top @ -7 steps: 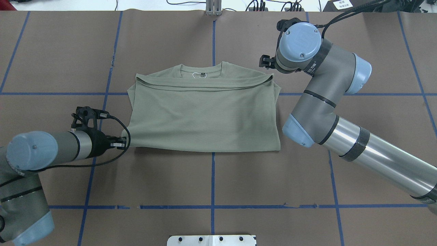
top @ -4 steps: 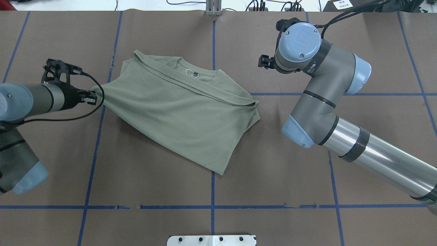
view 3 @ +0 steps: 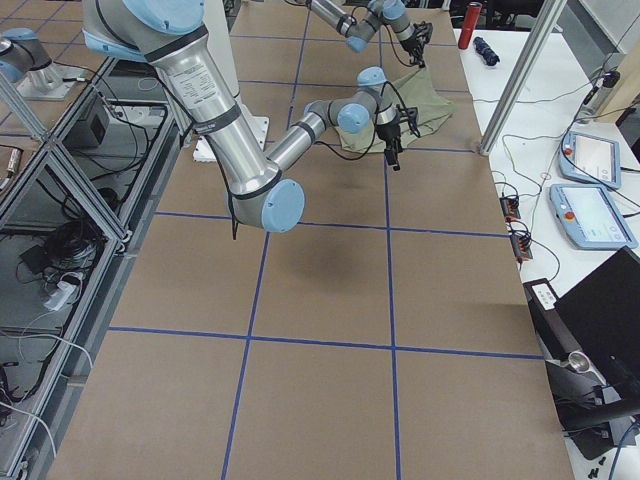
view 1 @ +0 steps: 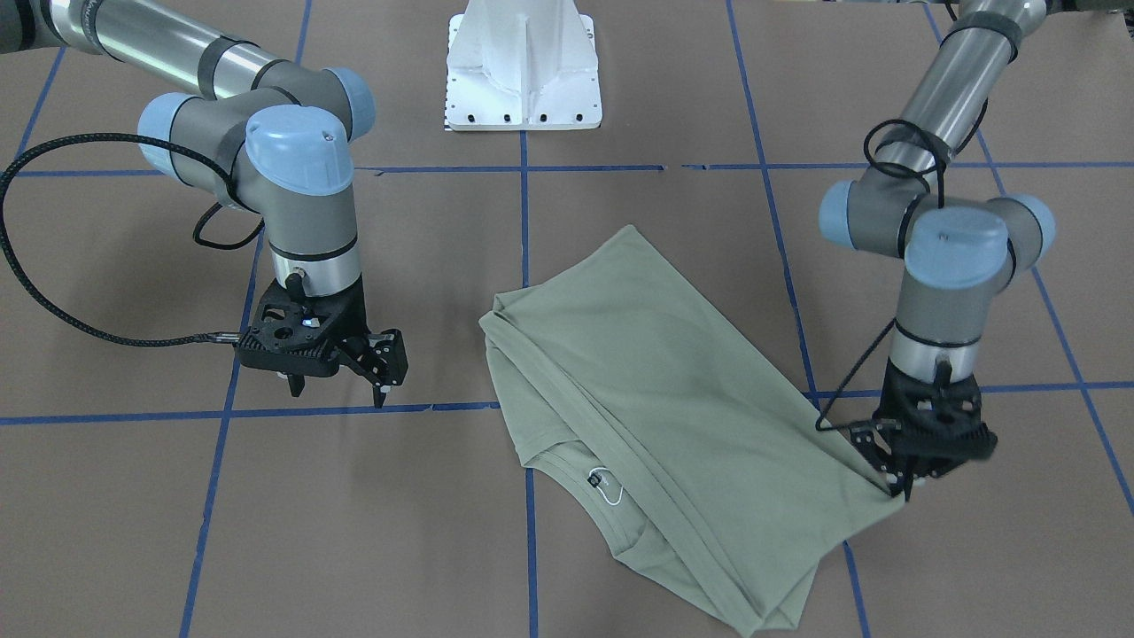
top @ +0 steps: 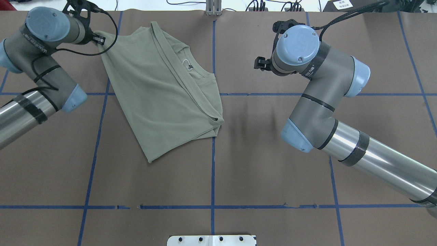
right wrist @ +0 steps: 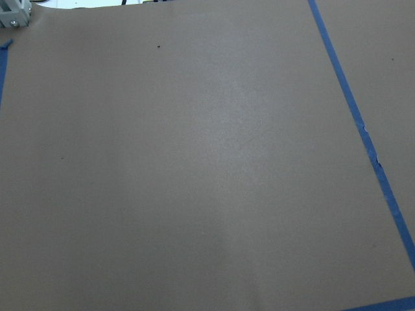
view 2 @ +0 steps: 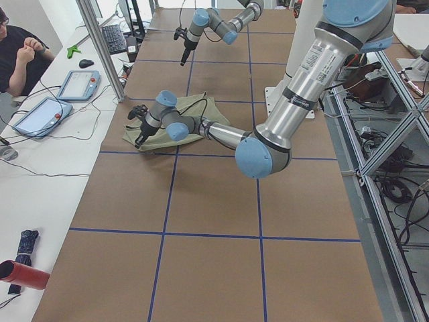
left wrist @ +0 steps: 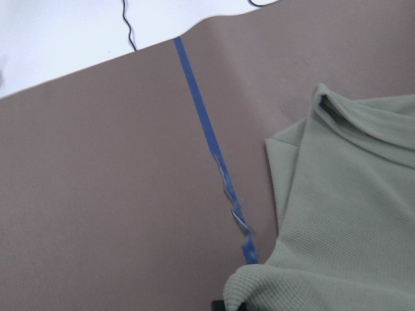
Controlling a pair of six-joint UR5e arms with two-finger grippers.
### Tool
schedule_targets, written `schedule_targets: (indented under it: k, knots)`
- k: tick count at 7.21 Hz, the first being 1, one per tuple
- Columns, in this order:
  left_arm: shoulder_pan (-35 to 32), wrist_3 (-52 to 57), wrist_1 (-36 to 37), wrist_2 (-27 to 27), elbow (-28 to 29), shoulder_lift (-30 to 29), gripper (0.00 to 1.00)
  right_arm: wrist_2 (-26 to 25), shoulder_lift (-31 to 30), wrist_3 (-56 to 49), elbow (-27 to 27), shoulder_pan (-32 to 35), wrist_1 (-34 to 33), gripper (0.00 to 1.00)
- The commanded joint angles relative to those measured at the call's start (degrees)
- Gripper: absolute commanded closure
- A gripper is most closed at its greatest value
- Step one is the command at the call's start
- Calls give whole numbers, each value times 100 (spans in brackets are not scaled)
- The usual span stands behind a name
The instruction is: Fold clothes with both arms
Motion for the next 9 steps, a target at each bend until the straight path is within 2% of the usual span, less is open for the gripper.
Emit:
schedule_targets:
  k: [1, 2, 3, 4, 5, 6, 7, 8, 9]
  knots:
    - [-220, 645, -548, 56, 964, -412, 100, -1, -1, 106, 96, -67, 0, 0]
    - [-229, 648, -673, 39, 913, -316, 1, -27, 25, 254, 70, -189, 0, 0]
    - [-246, 604, -1031, -101, 747, -193, 0, -45, 165, 648, 35, -321, 0, 0]
    - [-377, 560, -1096, -920, 659, -166, 0, -63, 462, 973, -104, -418, -17, 0]
    - [-422, 316, -1105, -1250, 127, 192, 0, -150, 1004, 1220, -663, -523, -26, 0]
    - [-370, -278, -1096, -1280, -644, 621, 0, -768, 1593, 1292, -1338, -715, 156, 1]
    - [-309, -675, -1096, -1323, -1165, 904, 0, -983, 1755, 1545, -1980, -891, 863, 2]
    - [-230, -1045, -1105, -1759, -1344, 985, 0, -1047, 1818, 1565, -2378, -1024, 1383, 2]
    - [-203, -1231, -1105, -1859, -1424, 986, 0, -1195, 2001, 1644, -2600, -1155, 1432, 11]
